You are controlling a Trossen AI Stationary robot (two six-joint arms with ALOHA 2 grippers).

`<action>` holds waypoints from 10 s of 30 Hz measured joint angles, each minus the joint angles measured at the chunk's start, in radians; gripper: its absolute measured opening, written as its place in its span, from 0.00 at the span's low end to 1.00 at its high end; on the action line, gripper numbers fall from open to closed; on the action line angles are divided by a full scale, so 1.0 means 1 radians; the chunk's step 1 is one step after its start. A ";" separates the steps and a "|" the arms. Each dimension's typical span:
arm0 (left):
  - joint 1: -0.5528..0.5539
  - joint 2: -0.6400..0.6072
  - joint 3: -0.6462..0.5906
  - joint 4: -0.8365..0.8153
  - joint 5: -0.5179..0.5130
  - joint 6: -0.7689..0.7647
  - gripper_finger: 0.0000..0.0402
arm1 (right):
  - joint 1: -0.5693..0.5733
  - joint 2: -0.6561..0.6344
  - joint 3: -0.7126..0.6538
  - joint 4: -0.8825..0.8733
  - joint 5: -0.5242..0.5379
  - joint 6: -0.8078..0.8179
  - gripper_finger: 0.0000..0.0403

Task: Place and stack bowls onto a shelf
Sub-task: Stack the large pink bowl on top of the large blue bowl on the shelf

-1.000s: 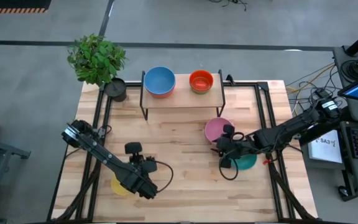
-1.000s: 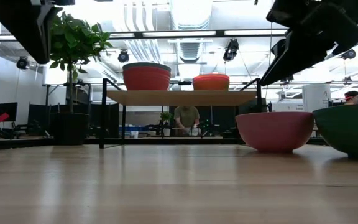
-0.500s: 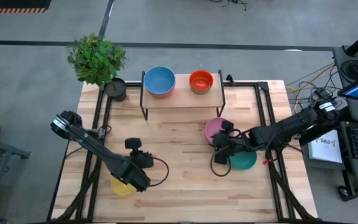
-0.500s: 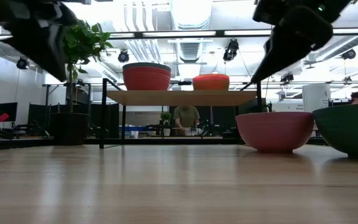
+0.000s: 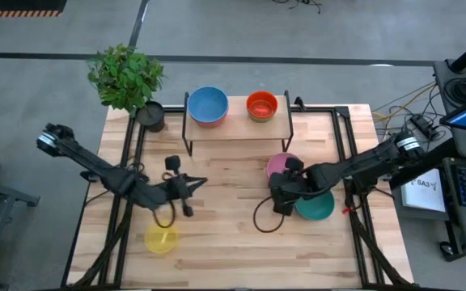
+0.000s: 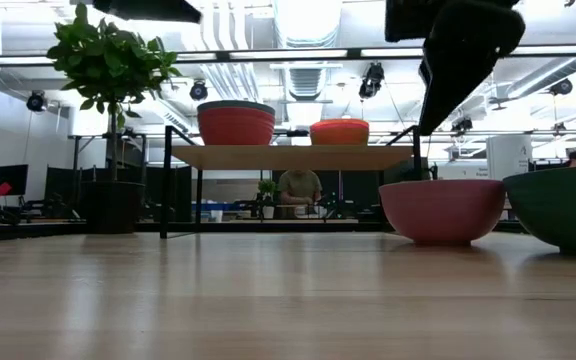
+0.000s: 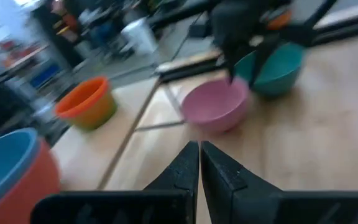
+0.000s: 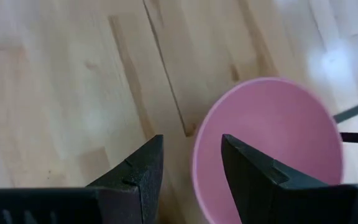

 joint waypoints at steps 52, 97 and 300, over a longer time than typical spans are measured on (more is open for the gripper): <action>-0.001 -0.106 -0.076 0.025 0.066 0.012 0.00 | -0.040 0.066 -0.155 0.201 0.063 0.093 0.37; 0.019 0.421 0.249 0.031 0.382 0.069 0.58 | -0.037 0.018 -0.240 0.940 -0.654 -0.508 0.02; 0.886 0.328 0.505 -0.323 0.653 0.023 0.00 | -0.005 -0.344 -0.521 1.101 -0.485 -0.423 0.47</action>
